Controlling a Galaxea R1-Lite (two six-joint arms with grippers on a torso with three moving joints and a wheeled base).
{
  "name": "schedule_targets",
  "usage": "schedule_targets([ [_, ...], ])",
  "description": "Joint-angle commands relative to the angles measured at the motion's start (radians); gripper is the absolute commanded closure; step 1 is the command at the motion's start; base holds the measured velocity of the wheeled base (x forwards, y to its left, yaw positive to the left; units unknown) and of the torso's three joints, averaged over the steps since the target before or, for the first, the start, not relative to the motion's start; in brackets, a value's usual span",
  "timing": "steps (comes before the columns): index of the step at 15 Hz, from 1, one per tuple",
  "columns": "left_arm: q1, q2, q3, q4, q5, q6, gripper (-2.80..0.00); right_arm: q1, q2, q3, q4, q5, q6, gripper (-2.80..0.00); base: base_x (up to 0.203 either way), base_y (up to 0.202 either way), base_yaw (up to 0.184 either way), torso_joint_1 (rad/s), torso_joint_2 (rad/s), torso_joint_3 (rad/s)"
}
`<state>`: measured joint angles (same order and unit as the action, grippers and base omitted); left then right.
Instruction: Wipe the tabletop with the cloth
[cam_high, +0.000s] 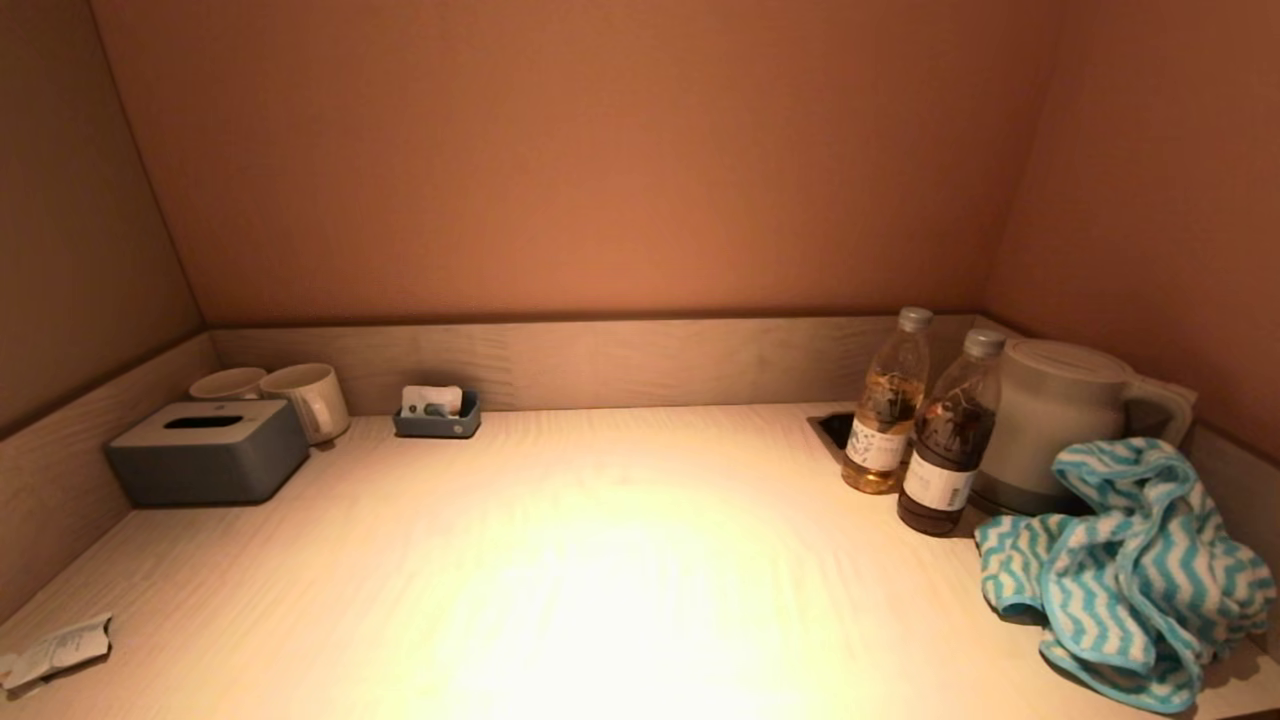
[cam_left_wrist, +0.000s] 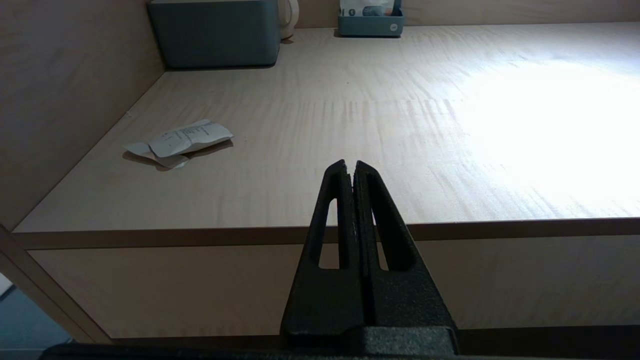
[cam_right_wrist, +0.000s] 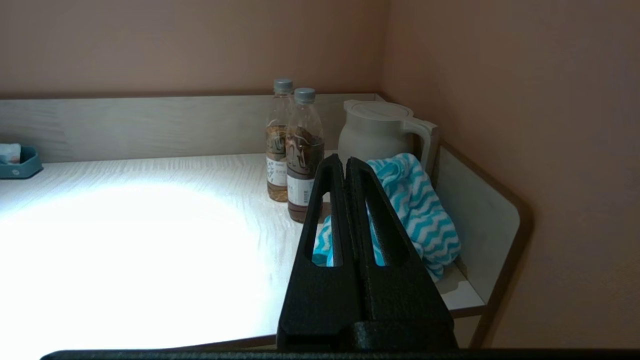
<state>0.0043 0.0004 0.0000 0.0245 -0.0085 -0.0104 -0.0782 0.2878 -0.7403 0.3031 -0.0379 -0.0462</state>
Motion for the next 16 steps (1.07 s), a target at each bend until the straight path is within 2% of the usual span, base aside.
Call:
schedule_targets([
  [1, 0.000, 0.000, 0.000, 0.000, -0.001, 0.000, 0.00, 0.011, -0.015, 0.007, 0.011, 0.001, -0.001, 0.00, 0.000, 0.000, 0.000, 0.000, 0.00, 0.000],
  [5, 0.000, 0.000, 0.000, 0.000, -0.001, 0.000, 0.00, 0.078, -0.072, 0.019, 0.030, -0.005, -0.006, 0.00, 0.000, 0.000, 0.000, 0.000, 0.00, 0.000],
  [9, 0.000, 0.000, 0.000, 0.000, 0.000, 0.000, 0.00, 0.080, -0.134, 0.083, 0.040, -0.012, -0.006, 0.00, 0.000, 0.000, 0.000, 0.000, 0.00, 0.000],
  [13, 0.000, 0.000, 0.000, 0.000, -0.001, 0.000, 0.00, 0.081, -0.279, 0.213, 0.027, -0.002, -0.015, 0.00, 0.000, 0.000, 0.000, 0.000, 0.00, 0.000],
  [15, 0.000, 0.000, 0.000, 0.000, 0.000, 0.000, 0.00, 0.081, -0.287, 0.276, -0.077, -0.004, -0.016, 0.00, 0.000, 0.000, 0.000, 0.000, 0.00, 0.000],
  [16, 0.000, 0.000, 0.000, 0.000, 0.001, 0.000, 0.00, 0.081, -0.287, 0.324, -0.184, -0.004, -0.020, 0.00, 0.000, 0.000, 0.000, 0.000, 0.00, 0.000],
])
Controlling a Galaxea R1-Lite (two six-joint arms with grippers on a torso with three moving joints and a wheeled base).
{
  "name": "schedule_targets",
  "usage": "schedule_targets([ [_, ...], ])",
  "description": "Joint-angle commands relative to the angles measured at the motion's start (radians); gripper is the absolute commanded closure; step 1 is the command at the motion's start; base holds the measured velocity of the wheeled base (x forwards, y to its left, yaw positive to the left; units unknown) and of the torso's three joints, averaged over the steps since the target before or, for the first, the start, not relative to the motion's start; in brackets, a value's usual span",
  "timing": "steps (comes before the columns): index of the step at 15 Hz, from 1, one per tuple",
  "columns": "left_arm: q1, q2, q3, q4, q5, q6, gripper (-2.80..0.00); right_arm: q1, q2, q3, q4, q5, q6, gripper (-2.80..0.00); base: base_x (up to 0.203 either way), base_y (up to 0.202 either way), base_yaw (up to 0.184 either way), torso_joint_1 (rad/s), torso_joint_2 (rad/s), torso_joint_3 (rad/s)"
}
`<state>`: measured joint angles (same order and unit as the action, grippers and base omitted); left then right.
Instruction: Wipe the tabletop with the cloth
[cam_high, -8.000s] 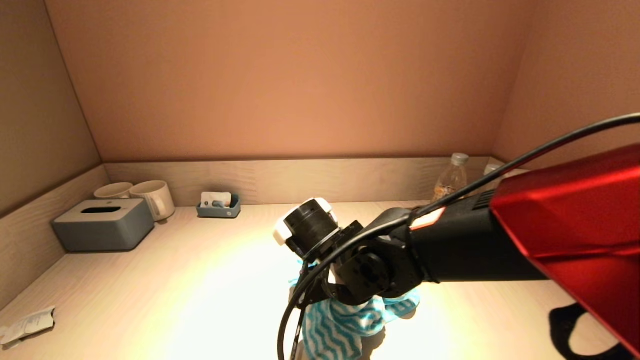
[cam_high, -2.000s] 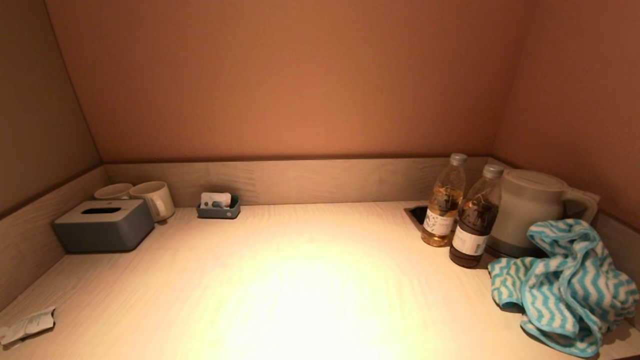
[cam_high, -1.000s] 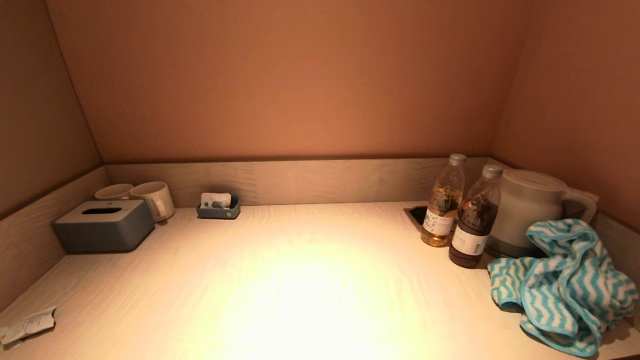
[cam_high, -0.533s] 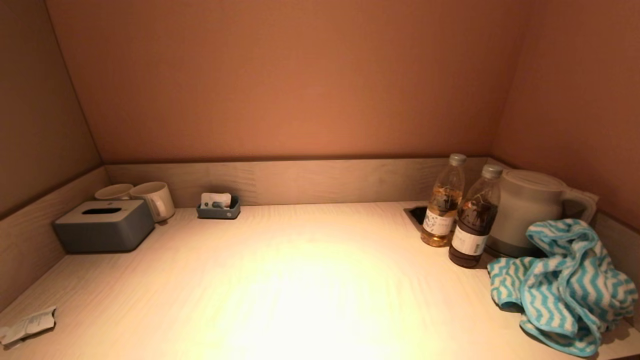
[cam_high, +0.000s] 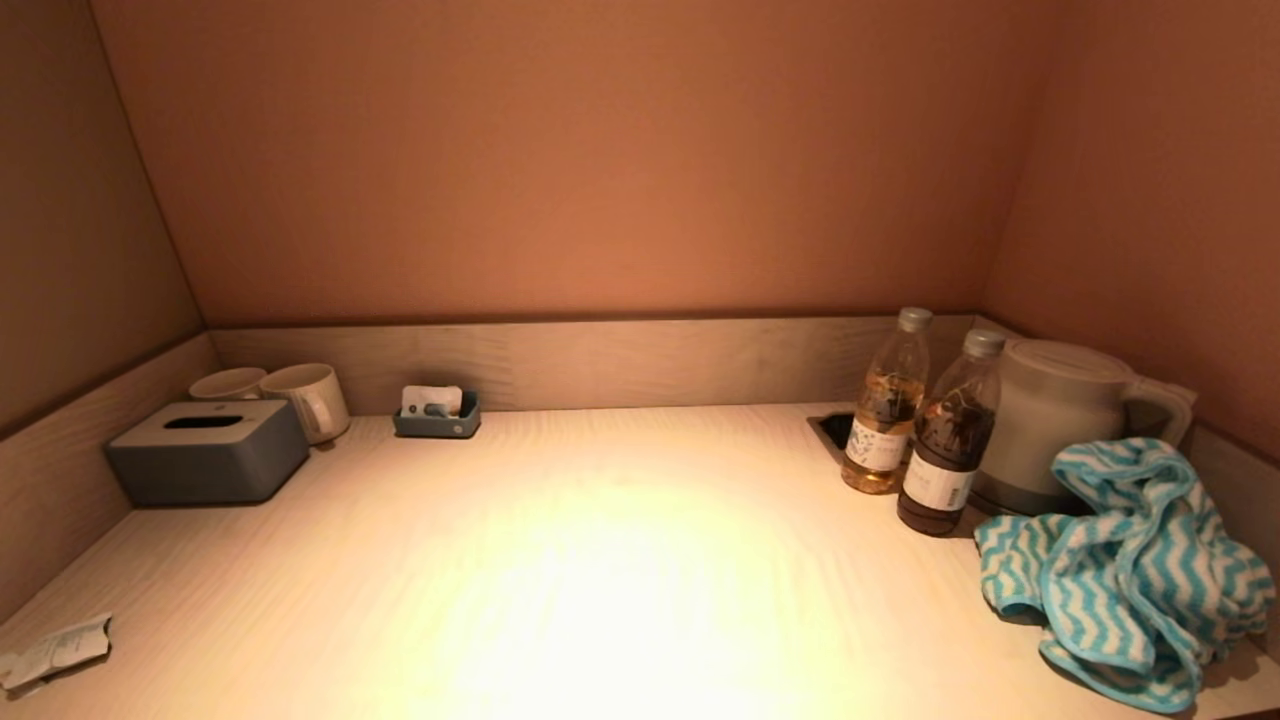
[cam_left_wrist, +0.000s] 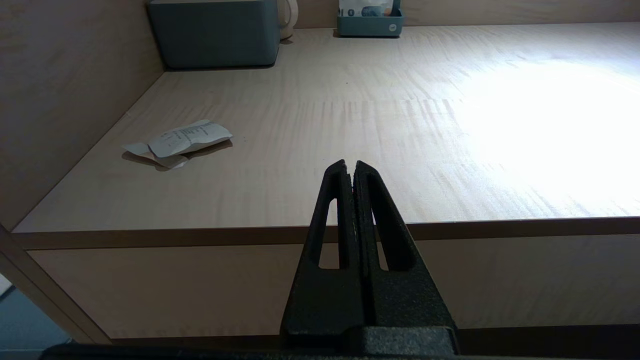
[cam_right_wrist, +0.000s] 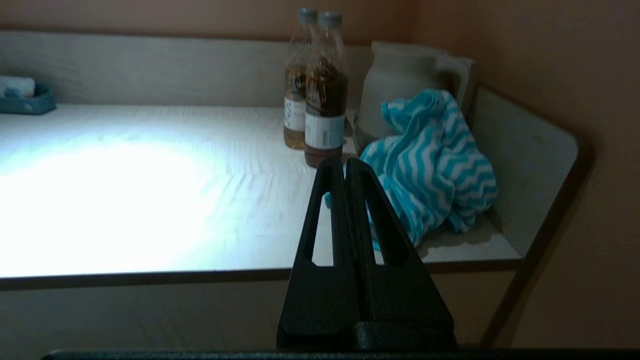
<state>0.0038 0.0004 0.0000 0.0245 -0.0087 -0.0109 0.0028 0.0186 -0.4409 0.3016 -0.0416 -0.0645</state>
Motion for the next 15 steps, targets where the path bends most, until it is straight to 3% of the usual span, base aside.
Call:
schedule_targets([
  [1, 0.001, 0.000, 0.000, 0.000, 0.001, 0.000, 0.00, 0.000, -0.017, 0.090, -0.279, -0.001, -0.005, 0.00, 0.000, 0.000, 0.000, 0.000, 0.00, 0.000],
  [4, 0.001, 0.000, 0.000, 0.000, -0.001, 0.000, 0.00, 0.000, -0.017, 0.269, -0.481, 0.002, -0.012, 0.00, 0.000, 0.000, 0.000, 0.000, 0.00, 0.000],
  [8, 0.001, 0.000, 0.000, 0.000, 0.001, 0.000, 0.00, 0.000, -0.017, 0.406, -0.558, 0.011, 0.002, 0.00, 0.000, 0.000, 0.000, 0.000, 0.00, 0.000],
  [11, 0.001, 0.000, 0.000, 0.000, -0.001, 0.000, 0.00, 0.000, -0.017, 0.441, -0.542, 0.049, 0.029, 0.00, 0.000, 0.000, 0.000, 0.000, 0.00, 0.000],
  [15, 0.001, 0.000, 0.000, 0.000, -0.001, 0.000, 0.00, 0.000, -0.017, 0.441, -0.398, 0.091, 0.037, 0.00, 0.000, 0.000, 0.000, 0.000, 0.00, 0.000],
])
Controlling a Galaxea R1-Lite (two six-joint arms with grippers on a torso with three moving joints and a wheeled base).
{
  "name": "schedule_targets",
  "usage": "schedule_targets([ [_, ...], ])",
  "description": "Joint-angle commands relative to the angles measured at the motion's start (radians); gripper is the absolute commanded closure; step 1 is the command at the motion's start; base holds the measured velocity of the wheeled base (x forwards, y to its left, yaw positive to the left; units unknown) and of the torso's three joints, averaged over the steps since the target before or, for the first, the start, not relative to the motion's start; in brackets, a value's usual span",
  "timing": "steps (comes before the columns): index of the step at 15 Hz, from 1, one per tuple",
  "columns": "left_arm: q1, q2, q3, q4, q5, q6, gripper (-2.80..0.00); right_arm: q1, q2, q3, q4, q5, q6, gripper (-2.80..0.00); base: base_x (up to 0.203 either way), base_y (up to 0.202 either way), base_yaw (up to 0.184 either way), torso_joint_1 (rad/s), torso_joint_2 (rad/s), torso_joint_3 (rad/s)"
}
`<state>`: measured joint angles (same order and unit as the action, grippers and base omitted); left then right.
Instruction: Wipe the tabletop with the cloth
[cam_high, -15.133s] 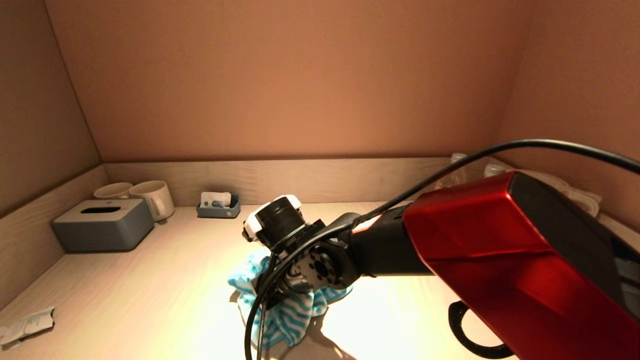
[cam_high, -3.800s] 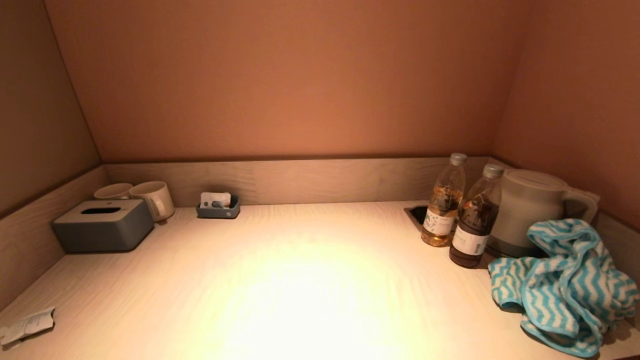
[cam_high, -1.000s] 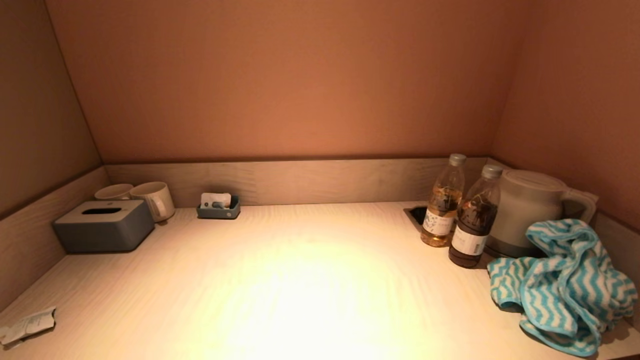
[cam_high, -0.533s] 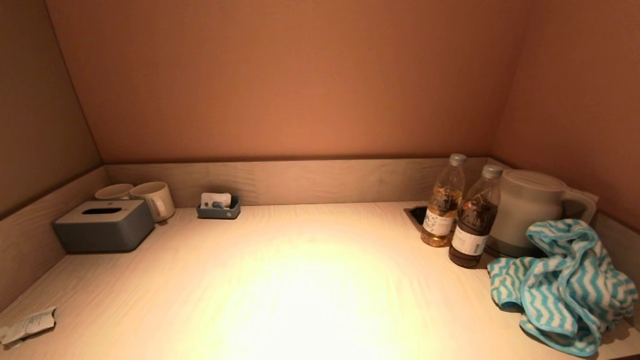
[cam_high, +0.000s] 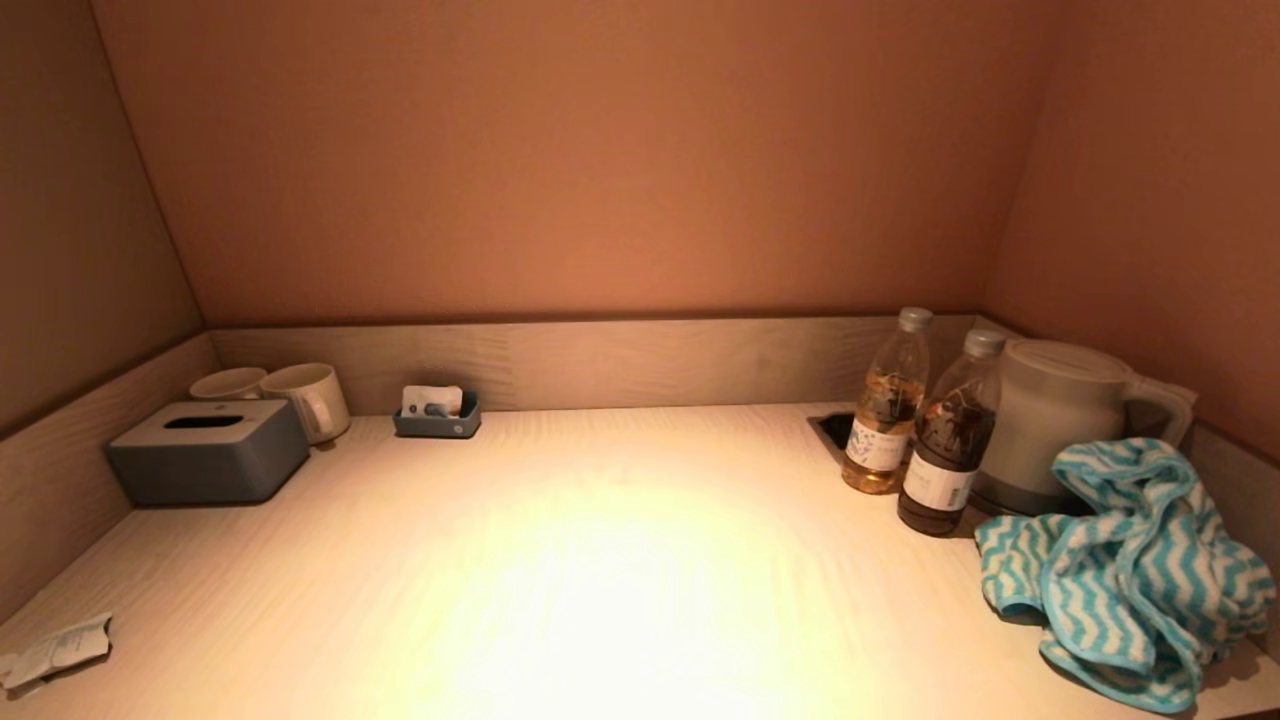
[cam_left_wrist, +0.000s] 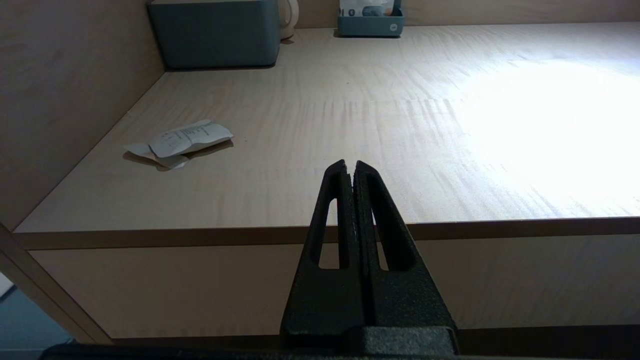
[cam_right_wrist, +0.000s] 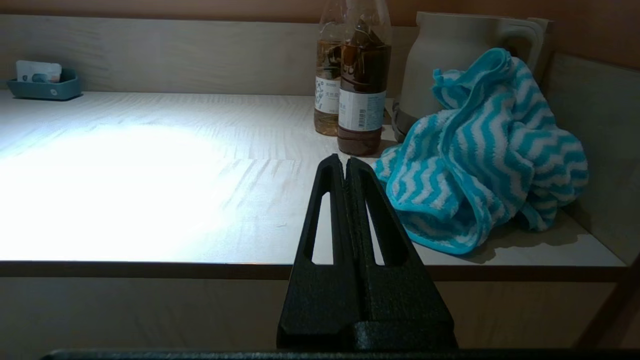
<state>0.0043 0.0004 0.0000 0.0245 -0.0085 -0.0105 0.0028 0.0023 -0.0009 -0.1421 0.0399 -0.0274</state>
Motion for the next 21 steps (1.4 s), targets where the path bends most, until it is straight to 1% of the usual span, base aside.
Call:
schedule_targets([
  [1, 0.000, 0.000, 0.000, 0.000, 0.001, 0.000, 0.00, 0.000, -0.001, 0.001, 0.070, 0.004, 0.006, 0.00, 0.000, 0.000, 0.000, 0.000, 0.00, 0.000],
  [4, 0.000, 0.000, 0.000, 0.000, 0.001, 0.000, 0.00, 0.000, -0.002, 0.001, 0.087, 0.000, 0.024, 0.00, 0.000, 0.000, 0.000, 0.000, 0.00, 0.000],
  [5, 0.000, 0.000, 0.000, 0.000, 0.000, 0.000, 0.00, 0.000, -0.002, 0.001, 0.090, -0.006, 0.050, 0.00, 0.000, 0.000, 0.000, 0.000, 0.00, 0.000],
  [6, 0.000, 0.000, 0.000, 0.000, -0.001, 0.000, 0.00, 0.000, -0.002, 0.001, 0.093, -0.023, 0.100, 0.00, 0.000, 0.000, 0.000, 0.000, 0.00, 0.000],
  [7, 0.000, 0.000, 0.000, 0.000, 0.001, 0.000, 0.00, 0.000, -0.001, 0.001, 0.096, -0.033, 0.164, 0.00, 0.000, 0.000, 0.000, 0.000, 0.00, 0.000],
  [10, 0.000, 0.000, 0.000, 0.000, 0.000, 0.000, 0.00, 0.001, -0.001, 0.001, 0.111, -0.036, 0.456, 0.00, 0.000, 0.000, 0.000, 0.000, 0.00, 0.000],
  [11, 0.000, 0.000, 0.000, 0.000, 0.000, 0.000, 0.00, 0.002, -0.001, 0.001, 0.112, -0.037, 0.531, 0.00, 0.000, 0.000, 0.000, 0.000, 0.00, 0.000],
  [12, 0.000, 0.000, 0.000, 0.000, 0.000, 0.000, 0.00, 0.002, -0.001, 0.001, 0.113, -0.038, 0.541, 0.00, 0.000, 0.000, 0.000, 0.000, 0.00, 0.000],
  [21, 0.000, 0.000, 0.000, 0.000, -0.001, 0.000, 0.00, 0.002, -0.001, 0.001, 0.113, -0.038, 0.543, 0.00, 0.000, 0.000, 0.000, 0.000, 0.00, 0.000],
])
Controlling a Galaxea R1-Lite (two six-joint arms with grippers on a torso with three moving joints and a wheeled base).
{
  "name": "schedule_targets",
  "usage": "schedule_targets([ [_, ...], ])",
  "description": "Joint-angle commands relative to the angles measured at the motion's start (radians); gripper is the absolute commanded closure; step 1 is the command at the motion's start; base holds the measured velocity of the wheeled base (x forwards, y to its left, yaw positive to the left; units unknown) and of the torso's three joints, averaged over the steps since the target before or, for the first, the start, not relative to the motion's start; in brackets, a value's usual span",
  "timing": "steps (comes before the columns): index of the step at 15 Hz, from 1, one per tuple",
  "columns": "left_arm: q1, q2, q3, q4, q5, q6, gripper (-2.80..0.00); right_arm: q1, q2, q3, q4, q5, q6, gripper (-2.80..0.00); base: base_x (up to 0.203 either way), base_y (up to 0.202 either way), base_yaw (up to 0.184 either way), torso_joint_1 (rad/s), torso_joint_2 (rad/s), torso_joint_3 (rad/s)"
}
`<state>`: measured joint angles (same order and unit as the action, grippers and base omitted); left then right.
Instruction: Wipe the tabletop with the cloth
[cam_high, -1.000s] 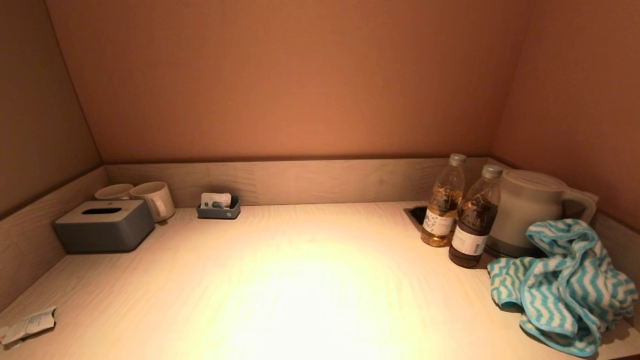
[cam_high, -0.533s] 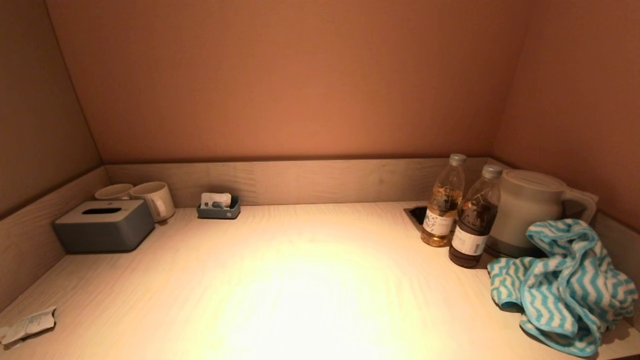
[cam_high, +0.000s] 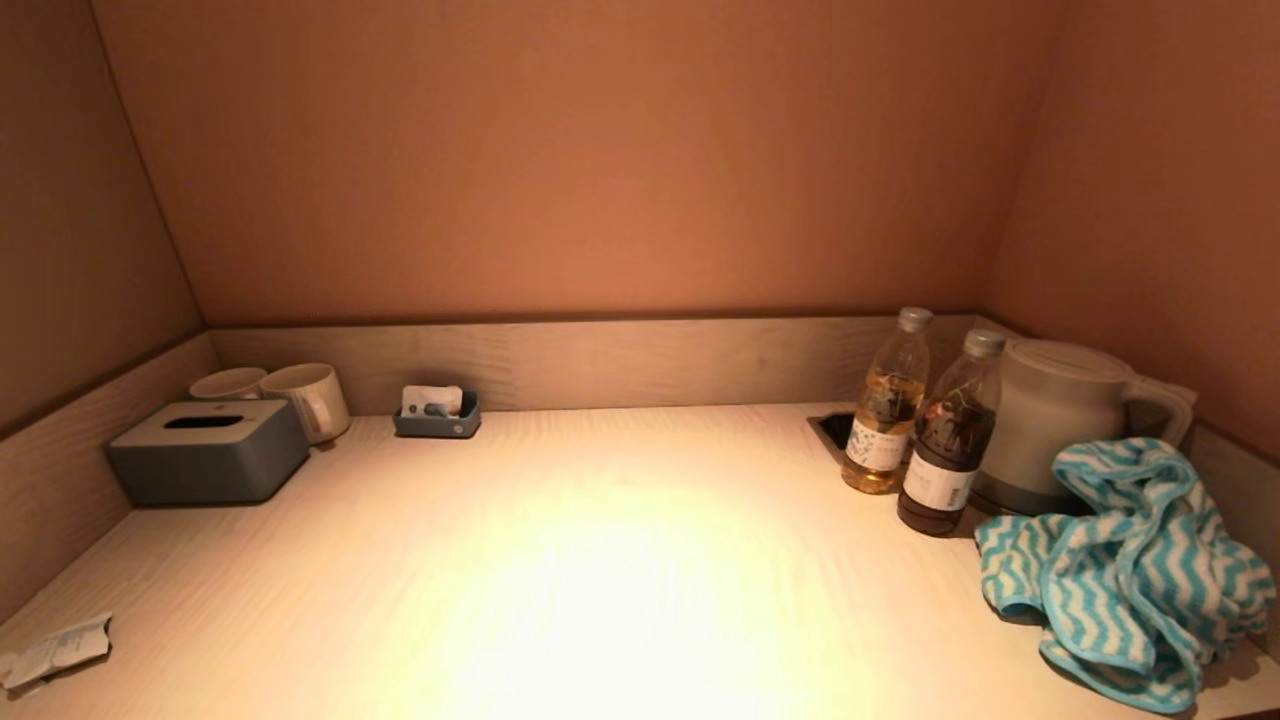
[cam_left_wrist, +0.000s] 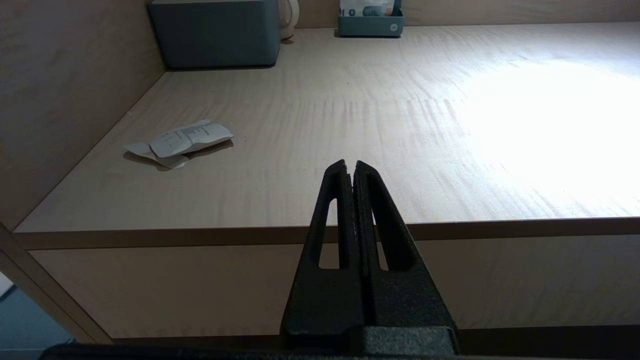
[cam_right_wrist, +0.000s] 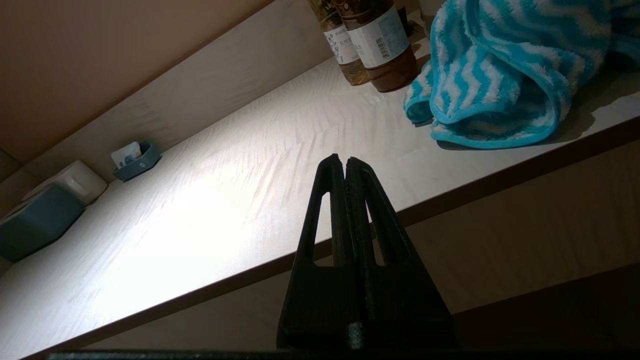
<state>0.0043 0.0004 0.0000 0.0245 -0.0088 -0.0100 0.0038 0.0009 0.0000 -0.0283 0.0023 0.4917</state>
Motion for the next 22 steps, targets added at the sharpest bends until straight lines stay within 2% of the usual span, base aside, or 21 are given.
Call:
schedule_targets([
  [1, 0.000, 0.000, 0.000, 0.000, 0.001, -0.001, 0.00, 0.001, 0.001, 0.000, -0.001, 0.001, 0.024, 0.00, 0.000, 0.000, 0.000, 0.000, 0.00, 0.000],
  [4, 0.000, 0.000, 0.000, 0.000, 0.001, -0.001, 0.00, 0.000, 0.000, 0.000, -0.003, -0.007, 0.024, 0.00, 0.000, 0.000, 0.000, 0.000, 0.00, 0.000],
  [6, 0.000, 0.000, 0.000, 0.000, 0.001, -0.001, 0.00, -0.001, 0.001, 0.000, -0.003, -0.008, -0.006, 0.00, 0.000, 0.000, 0.000, 0.000, 0.00, 0.000],
  [8, 0.000, 0.000, 0.000, 0.000, 0.000, -0.001, 0.00, 0.001, 0.001, 0.000, 0.000, -0.007, -0.108, 0.00, 0.000, 0.000, 0.000, 0.000, 0.00, 0.000],
  [11, 0.000, 0.000, 0.000, 0.000, 0.001, -0.001, 0.00, 0.000, 0.001, 0.000, -0.011, -0.005, -0.426, 0.00, 0.000, 0.000, 0.000, 0.000, 0.00, 0.000],
  [13, 0.000, 0.000, 0.000, 0.000, 0.001, -0.001, 0.00, 0.000, 0.001, 0.000, -0.004, 0.011, -0.583, 0.00, 0.000, 0.000, 0.000, 0.000, 0.00, 0.000],
  [16, 0.000, 0.000, 0.000, 0.000, 0.000, -0.001, 0.00, 0.000, -0.001, -0.001, 0.030, 0.023, -0.605, 0.00, 0.000, 0.000, 0.000, 0.000, 0.00, 0.000],
  [20, 0.000, 0.000, 0.000, 0.000, 0.000, -0.001, 0.00, 0.000, 0.001, 0.000, 0.033, 0.013, -0.543, 0.00, 0.000, 0.000, 0.000, 0.000, 0.00, 0.000],
  [22, 0.000, 0.000, 0.000, 0.000, 0.000, -0.001, 0.00, 0.000, 0.001, 0.000, 0.033, 0.012, -0.541, 0.00, 0.000, 0.000, 0.000, 0.000, 0.00, 0.000],
])
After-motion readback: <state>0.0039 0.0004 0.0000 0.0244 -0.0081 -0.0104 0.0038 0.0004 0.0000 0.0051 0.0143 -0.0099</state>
